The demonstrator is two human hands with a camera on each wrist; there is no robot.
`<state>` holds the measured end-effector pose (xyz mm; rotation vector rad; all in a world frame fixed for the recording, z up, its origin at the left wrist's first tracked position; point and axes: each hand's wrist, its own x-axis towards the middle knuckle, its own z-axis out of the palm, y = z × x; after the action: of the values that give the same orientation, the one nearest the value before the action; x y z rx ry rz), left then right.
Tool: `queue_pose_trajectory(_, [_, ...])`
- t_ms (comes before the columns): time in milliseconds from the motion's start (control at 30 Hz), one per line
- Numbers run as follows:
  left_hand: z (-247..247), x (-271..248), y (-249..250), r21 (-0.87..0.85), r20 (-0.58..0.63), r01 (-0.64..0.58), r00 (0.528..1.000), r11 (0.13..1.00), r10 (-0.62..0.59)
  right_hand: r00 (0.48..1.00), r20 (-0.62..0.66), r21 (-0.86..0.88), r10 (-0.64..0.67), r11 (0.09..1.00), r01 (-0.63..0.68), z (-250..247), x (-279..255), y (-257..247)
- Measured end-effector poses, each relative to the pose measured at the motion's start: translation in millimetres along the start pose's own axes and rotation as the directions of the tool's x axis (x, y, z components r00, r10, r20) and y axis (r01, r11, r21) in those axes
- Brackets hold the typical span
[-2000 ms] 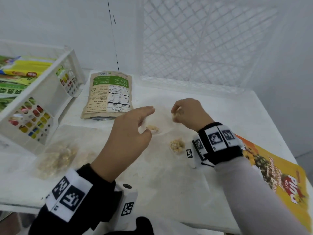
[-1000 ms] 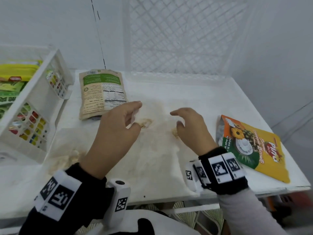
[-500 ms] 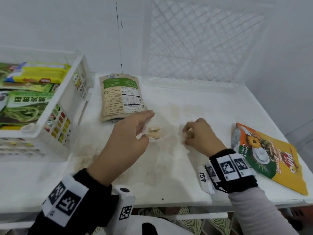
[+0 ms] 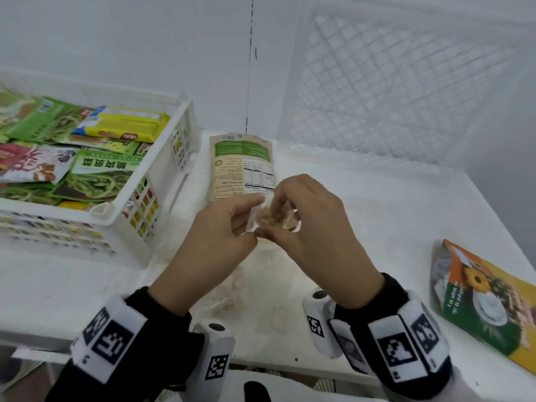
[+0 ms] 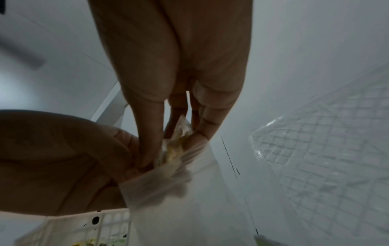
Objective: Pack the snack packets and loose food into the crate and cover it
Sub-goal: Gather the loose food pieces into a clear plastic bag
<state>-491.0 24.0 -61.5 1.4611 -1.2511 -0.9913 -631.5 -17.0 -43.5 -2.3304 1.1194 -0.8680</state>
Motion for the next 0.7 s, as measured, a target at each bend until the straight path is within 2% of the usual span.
queue_pose_trajectory(133, [-3.0,-0.2,-0.4,0.027,-0.046,-0.004,0.999,1.0,0.005,0.993,0.071,-0.133,-0.1,0.985,0.108,4.1,4.1,-0.5])
queue_pose_trajectory(233, [-4.5,0.0,1.2,0.041,-0.035,-0.024,0.999,0.999,0.025,0.952,0.218,-0.348,-0.217,0.894,0.283,4.7,5.4,-3.9])
queue_pose_trajectory(267, [-4.8,-0.1,1.2,0.051,-0.041,-0.022,0.999,0.998,0.025,0.939,0.247,-0.357,-0.241,0.878,0.319,3.2,6.4,-2.4])
queue_pose_trajectory(300, [-5.3,-0.1,0.5,0.058,-0.055,-0.017,0.998,0.998,0.02,0.938,0.238,-0.285,-0.25,0.906,0.314,0.0,8.4,0.6])
queue_pose_trajectory(367, [-7.0,-0.2,-1.1,0.059,-0.087,0.006,0.996,0.998,-0.001,0.971,0.119,0.09,-0.206,0.976,0.196,-8.2,19.9,7.6])
queue_pose_trajectory(433, [-8.2,-0.4,-1.9,0.064,-0.102,0.025,0.995,0.998,-0.018,0.999,0.039,0.39,-0.026,0.921,0.009,-11.6,41.0,23.2])
queue_pose_trajectory(467, [-8.8,-0.6,-2.2,0.064,-0.101,0.028,0.995,0.998,-0.022,0.994,0.06,0.441,0.09,0.891,-0.108,-9.7,53.5,35.8])
queue_pose_trajectory(500, [-9.3,-0.8,-2.2,0.061,-0.099,0.029,0.995,0.998,-0.022,0.973,0.121,0.422,0.199,0.877,-0.232,-5.2,66.7,50.6])
queue_pose_trajectory(567, [-10.4,-2.3,-2.4,0.058,-0.097,0.026,0.995,0.998,-0.02,0.883,0.283,0.221,0.373,0.871,-0.439,8.2,88.1,77.1])
queue_pose_trajectory(633, [-10.6,-3.8,-3.2,0.057,-0.097,0.02,0.995,0.998,-0.015,0.789,0.401,-0.044,0.466,0.87,-0.491,24.4,101.3,93.9])
queue_pose_trajectory(700, [-10.3,-4.2,-3.9,0.065,-0.094,0.015,0.996,0.998,-0.009,0.735,0.451,-0.204,0.507,0.86,-0.468,41.0,110.7,99.2])
